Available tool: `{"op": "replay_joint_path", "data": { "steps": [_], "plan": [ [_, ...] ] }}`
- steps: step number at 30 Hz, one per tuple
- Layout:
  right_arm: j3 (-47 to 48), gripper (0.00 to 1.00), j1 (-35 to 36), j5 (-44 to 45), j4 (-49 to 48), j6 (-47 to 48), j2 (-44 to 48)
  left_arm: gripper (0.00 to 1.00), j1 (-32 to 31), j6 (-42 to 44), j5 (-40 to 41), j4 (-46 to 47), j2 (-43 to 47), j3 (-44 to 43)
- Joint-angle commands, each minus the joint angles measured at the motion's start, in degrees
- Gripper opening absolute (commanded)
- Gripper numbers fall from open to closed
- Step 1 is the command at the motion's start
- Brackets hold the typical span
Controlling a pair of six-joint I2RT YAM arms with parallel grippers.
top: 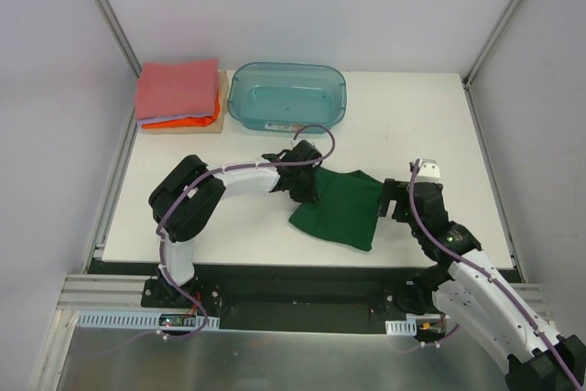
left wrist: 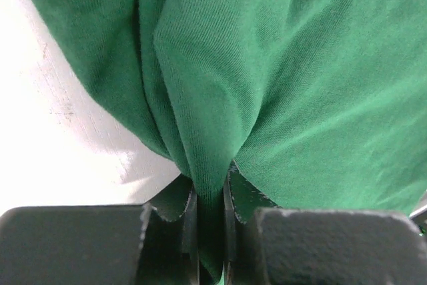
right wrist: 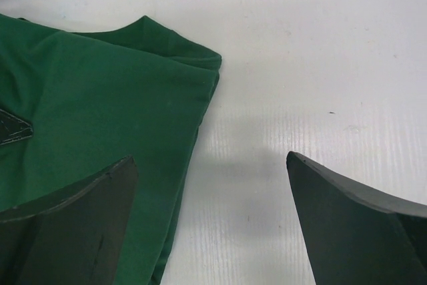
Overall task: Fold and stack the t-shirts
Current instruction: Put the neatly folded tshirt into the corner of the board with the left arm
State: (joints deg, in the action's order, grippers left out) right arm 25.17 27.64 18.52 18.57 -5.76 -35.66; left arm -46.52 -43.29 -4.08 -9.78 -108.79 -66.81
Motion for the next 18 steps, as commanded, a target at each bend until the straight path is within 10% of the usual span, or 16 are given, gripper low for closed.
{"op": "replay_joint_path", "data": {
  "steps": [1, 18],
  "plan": [
    [1.8, 0.96, -0.2, 3.8, 1.1, 0.5, 0.8, 0.00, -0.5, 3.2, 15.4, -11.2, -2.7, 0.4],
    [0.9, 0.96, -0.3, 7.8, 1.6, 2.2, 4.5, 0.00, 3.4, 29.1, 54.4, -16.2, 9.3, -6.8]
  ]
}}
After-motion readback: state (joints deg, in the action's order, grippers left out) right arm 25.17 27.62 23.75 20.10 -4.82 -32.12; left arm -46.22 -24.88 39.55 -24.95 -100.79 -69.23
